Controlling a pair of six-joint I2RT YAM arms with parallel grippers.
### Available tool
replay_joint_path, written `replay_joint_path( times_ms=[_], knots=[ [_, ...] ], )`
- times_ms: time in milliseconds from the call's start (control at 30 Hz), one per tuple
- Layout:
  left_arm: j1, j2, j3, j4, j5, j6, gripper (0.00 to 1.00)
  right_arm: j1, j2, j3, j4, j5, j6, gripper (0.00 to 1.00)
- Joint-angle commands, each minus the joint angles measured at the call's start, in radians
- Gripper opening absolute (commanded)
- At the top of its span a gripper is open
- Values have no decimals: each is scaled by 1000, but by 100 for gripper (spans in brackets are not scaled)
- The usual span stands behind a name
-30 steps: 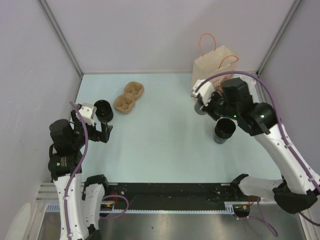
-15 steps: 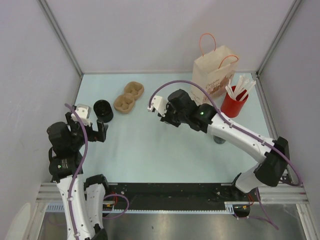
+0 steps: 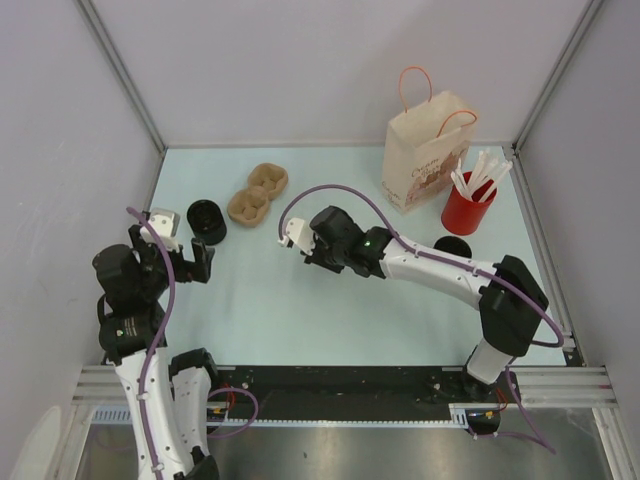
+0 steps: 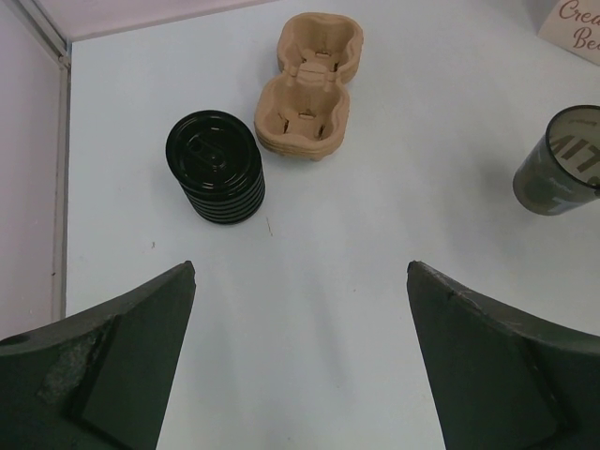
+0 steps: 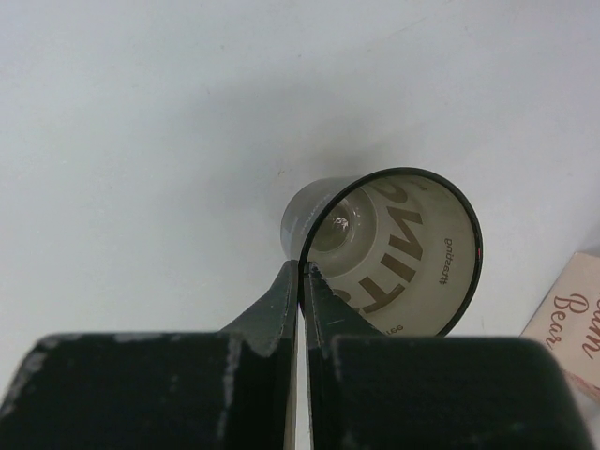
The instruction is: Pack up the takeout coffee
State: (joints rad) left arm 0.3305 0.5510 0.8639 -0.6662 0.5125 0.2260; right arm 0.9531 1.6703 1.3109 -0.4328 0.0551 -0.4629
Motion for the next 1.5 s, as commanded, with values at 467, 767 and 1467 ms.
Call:
replay_joint_path(
  times_ms=[467, 767, 1467],
  knots=[
    [31, -17, -14, 33, 46, -22, 99, 10, 62, -24, 63, 3, 13, 0],
    [36, -20, -17, 34, 54, -22, 99, 10, 72, -25, 60, 6, 9, 0],
    [39, -16, -20, 36, 64, -20, 100, 10, -24, -25, 77, 69, -16, 45]
  ],
)
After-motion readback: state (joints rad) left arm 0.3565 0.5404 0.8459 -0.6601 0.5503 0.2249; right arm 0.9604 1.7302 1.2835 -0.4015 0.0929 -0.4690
